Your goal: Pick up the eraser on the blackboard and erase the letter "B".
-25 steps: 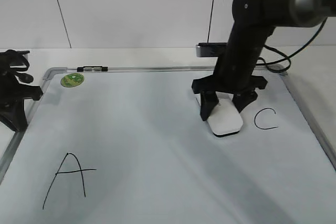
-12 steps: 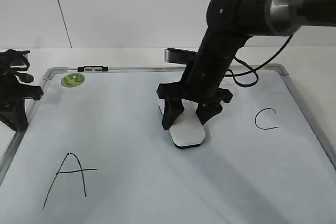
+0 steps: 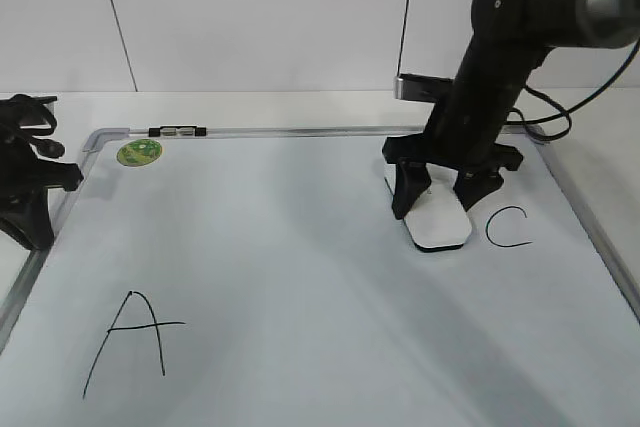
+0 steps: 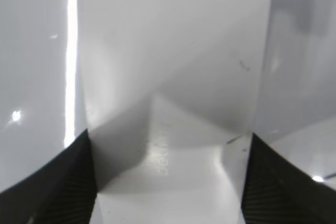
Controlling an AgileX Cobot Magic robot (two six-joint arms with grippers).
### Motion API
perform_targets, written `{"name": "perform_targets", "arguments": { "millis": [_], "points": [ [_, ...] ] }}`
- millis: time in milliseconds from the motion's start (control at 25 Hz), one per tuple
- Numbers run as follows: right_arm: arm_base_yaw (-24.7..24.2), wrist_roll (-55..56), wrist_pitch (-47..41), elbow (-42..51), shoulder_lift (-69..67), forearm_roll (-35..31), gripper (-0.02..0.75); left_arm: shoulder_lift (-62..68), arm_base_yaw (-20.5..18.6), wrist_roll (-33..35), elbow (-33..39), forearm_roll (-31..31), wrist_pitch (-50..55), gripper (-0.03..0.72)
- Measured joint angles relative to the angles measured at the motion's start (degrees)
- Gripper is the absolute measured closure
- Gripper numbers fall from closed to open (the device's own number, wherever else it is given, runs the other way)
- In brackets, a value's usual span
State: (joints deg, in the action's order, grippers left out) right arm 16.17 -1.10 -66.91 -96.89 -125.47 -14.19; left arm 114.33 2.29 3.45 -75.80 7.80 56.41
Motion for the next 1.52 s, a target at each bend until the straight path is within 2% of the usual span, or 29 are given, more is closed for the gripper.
{"name": "perform_targets", "arguments": {
  "millis": [160,360,680,1000,1360,1520],
  "points": [
    [-1.92,0.14,-0.77,-0.37,0.1,0.89,0.188,0.0,0.0,0.09,0.0,0.0,0.0,0.67],
    [-1.64,0.43,-1.55,-1.33,-0.01,1.92,0.188,0.0,0.0,0.09,-0.09,0.0,0.08,0.67],
    [3.88,1.1,-1.55,-1.76,-0.1,6.65,0.188,0.0,0.0,0.09,-0.09,-0.11,0.34,0.67],
    [12.67,1.1,-1.68,-2.56,-0.39,3.73,0.188,0.0,0.0,0.09,-0.09,-0.11,0.34,0.67],
    [14.18,1.1,-3.19,-10.29,-2.56,6.5,0.189,0.0,0.0,0.09,-0.09,-0.01,0.46,0.67],
    [14.18,1.1,-3.1,-10.82,-0.24,7.28,0.189,0.0,0.0,0.09,-0.09,-0.01,0.58,0.67]
  ]
}}
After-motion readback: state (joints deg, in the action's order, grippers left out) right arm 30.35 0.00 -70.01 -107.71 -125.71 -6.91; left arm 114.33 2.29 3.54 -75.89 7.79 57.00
